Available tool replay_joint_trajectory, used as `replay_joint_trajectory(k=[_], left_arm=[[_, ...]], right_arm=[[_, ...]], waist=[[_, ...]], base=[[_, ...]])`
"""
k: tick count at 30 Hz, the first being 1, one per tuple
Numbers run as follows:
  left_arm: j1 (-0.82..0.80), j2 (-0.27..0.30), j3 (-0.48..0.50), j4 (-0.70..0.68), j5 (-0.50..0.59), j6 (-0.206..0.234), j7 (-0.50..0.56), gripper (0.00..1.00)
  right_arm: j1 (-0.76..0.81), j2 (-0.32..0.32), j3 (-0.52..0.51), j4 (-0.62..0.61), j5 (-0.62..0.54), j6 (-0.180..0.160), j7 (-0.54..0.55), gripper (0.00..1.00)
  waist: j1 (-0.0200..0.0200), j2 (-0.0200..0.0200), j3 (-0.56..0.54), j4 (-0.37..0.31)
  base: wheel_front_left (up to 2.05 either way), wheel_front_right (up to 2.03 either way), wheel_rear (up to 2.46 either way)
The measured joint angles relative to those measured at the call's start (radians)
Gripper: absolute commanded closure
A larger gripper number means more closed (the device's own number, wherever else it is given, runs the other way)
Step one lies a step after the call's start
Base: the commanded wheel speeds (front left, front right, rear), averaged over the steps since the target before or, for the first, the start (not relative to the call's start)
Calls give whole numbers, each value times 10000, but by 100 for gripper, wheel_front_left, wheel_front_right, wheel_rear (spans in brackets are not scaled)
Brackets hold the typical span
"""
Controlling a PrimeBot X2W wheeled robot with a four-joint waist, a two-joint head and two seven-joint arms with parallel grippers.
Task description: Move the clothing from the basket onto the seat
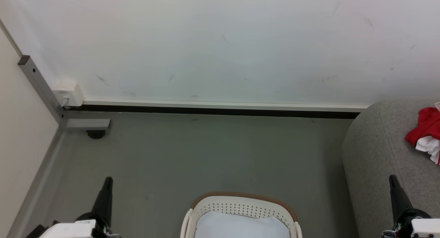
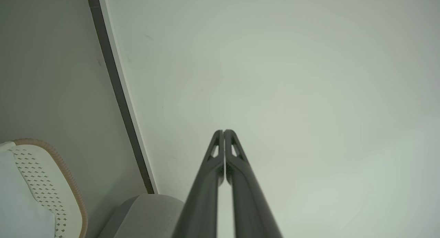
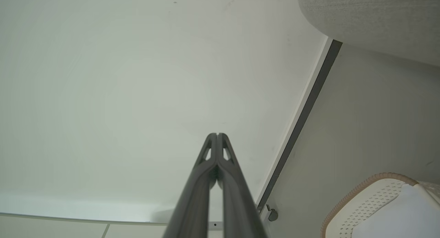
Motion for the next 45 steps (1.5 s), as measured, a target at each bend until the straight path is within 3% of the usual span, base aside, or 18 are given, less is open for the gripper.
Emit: replay_joint_trajectory(k=[8, 45], left_arm=[[-81, 8, 15, -4, -414, -4, 100, 100], [-86, 10, 21, -4, -414, -15, 100, 100]], right_arm=[[-26, -6, -46, -58, 493, 0, 100, 100], [-34, -10, -48, -65, 493, 0, 102, 100]], waist=[[0, 0, 32, 59], [0, 0, 31, 58]], base=[[0, 0, 0], [0, 0, 0]])
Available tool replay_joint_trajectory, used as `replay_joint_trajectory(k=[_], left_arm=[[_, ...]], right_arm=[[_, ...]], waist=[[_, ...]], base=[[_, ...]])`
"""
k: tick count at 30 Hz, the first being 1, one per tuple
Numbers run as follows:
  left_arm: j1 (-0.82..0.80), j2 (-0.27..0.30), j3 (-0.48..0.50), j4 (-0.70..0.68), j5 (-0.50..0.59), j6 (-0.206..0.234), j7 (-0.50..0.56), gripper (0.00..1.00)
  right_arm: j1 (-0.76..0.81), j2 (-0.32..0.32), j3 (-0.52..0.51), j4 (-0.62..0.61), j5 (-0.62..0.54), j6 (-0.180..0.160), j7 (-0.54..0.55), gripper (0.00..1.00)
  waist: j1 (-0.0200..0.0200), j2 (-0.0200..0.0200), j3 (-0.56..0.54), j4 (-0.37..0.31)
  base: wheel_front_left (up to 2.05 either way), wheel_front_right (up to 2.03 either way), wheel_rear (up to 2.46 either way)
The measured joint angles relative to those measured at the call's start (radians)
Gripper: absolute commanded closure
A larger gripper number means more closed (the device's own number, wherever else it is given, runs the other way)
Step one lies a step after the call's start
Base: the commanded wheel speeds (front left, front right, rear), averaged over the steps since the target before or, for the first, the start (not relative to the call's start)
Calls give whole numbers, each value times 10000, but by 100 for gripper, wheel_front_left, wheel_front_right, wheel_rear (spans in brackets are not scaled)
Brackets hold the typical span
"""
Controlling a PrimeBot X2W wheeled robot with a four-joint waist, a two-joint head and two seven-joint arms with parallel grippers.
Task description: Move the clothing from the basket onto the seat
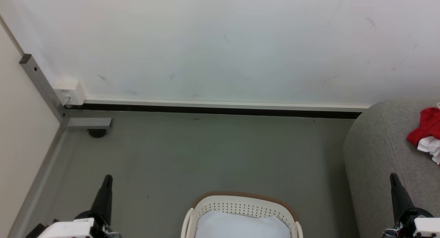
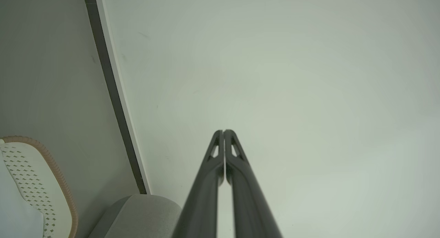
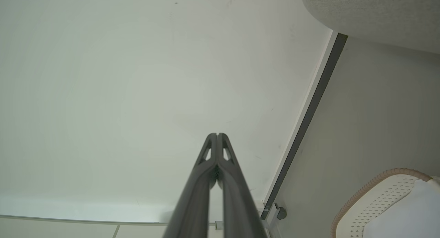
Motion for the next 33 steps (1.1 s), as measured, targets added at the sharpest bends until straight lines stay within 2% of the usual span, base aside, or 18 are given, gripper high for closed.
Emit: replay_joint_trajectory(k=[33], left_arm=[[-1, 0, -8, -2, 0, 0, 0, 100]], right_arm=[[-2, 0, 0, -2, 0, 0, -2, 100]], waist=[[0, 0, 0, 0]], base=[[0, 0, 0]])
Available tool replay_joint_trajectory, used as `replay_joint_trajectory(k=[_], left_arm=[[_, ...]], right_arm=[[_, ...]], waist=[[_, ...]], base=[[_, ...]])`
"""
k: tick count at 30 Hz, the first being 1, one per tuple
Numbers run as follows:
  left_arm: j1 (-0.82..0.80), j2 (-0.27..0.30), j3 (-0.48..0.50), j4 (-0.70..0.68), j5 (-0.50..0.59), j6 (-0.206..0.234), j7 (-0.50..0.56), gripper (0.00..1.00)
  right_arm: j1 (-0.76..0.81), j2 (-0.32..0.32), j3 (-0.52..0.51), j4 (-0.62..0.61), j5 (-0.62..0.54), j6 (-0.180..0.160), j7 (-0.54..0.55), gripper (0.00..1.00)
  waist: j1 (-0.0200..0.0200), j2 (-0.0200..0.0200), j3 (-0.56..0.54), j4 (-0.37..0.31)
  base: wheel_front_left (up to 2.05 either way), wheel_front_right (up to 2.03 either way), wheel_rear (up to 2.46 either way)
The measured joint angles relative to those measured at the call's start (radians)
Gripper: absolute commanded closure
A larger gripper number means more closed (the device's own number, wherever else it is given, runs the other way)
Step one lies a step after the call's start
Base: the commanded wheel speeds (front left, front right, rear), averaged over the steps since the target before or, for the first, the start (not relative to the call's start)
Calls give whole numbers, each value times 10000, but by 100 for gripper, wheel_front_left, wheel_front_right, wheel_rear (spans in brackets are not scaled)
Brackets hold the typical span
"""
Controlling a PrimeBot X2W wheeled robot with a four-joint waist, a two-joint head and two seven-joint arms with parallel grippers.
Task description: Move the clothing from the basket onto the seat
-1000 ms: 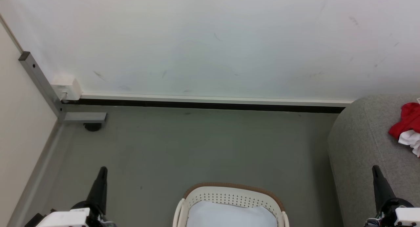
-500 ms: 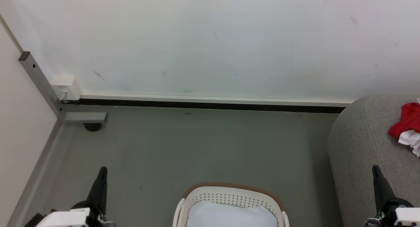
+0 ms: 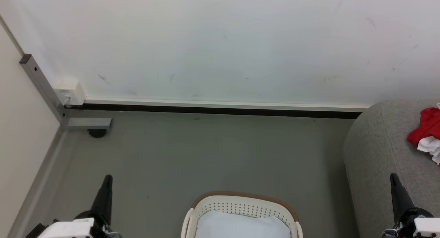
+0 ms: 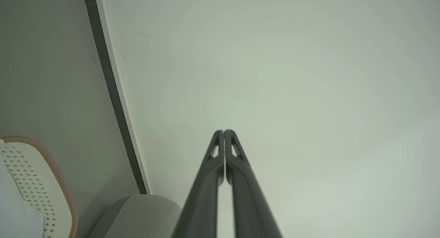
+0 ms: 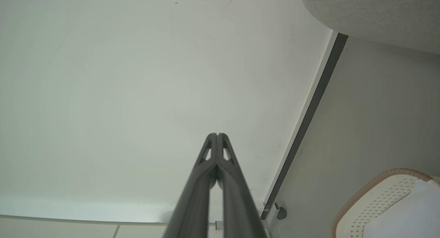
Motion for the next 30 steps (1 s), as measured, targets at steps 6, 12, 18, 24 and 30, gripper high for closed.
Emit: replay_joint_trajectory(k=[6, 12, 18, 24, 30], left_arm=[[0, 0, 8, 0, 0, 0, 0, 100], [0, 0, 0, -2, 0, 0, 0, 100], [0, 0, 0, 0, 0, 2, 0, 100], [0, 0, -2, -2, 0, 0, 0, 100], [-1, 0, 0, -2, 0, 0, 0, 100]], right_arm=[[0, 0, 0, 0, 0, 0, 0, 100], [0, 0, 0, 0, 0, 0, 0, 100], [0, 0, 0, 0, 0, 0, 0, 100], [0, 0, 0, 0, 0, 0, 0, 100], [0, 0, 0, 0, 0, 0, 0, 100]], waist=[[0, 0, 0, 0], [0, 0, 0, 0], [0, 0, 0, 0], [0, 0, 0, 0], [0, 0, 0, 0]], base=[[0, 0, 0], [0, 0, 0], [0, 0, 0], [0, 0, 0], [0, 0, 0]])
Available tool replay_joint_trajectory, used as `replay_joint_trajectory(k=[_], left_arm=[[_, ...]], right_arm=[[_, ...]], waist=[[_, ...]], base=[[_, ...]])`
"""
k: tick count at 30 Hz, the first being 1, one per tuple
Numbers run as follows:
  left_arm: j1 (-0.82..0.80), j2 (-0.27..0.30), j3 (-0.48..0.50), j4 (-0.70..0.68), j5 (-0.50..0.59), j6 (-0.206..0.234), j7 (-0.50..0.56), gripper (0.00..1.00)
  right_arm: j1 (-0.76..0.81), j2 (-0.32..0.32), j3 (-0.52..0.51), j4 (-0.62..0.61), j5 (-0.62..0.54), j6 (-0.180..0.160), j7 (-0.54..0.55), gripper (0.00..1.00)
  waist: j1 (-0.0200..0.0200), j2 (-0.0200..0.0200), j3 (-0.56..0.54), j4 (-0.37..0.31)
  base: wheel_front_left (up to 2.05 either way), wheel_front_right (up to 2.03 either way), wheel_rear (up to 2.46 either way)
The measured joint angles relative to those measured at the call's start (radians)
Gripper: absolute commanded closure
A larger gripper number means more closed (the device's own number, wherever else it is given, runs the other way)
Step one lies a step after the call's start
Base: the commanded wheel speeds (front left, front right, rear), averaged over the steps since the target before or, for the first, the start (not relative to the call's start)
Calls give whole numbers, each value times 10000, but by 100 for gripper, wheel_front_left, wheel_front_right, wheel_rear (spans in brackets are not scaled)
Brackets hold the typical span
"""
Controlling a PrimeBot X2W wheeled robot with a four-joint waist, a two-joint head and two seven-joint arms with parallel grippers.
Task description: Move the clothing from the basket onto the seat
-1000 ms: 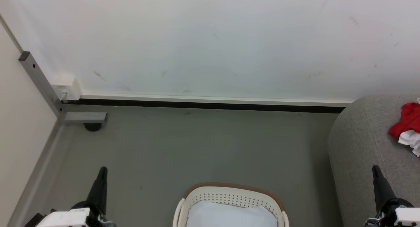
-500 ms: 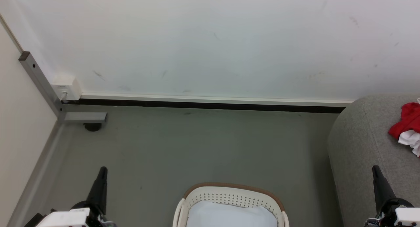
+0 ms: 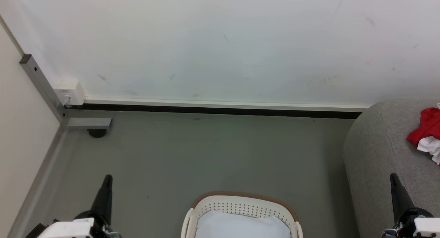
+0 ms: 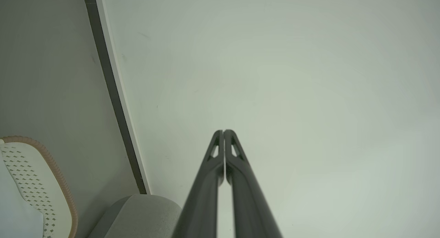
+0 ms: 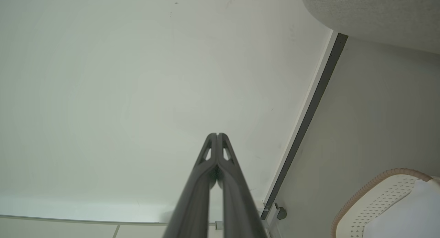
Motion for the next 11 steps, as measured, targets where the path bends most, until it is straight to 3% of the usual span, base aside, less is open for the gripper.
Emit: replay_joint_trajectory(k=[11], left_arm=[[0, 0, 2, 0, 0, 0, 0, 100]], right_arm=[[0, 0, 0, 0, 0, 0, 0, 100]], waist=[[0, 0, 0, 0]], base=[[0, 0, 0]])
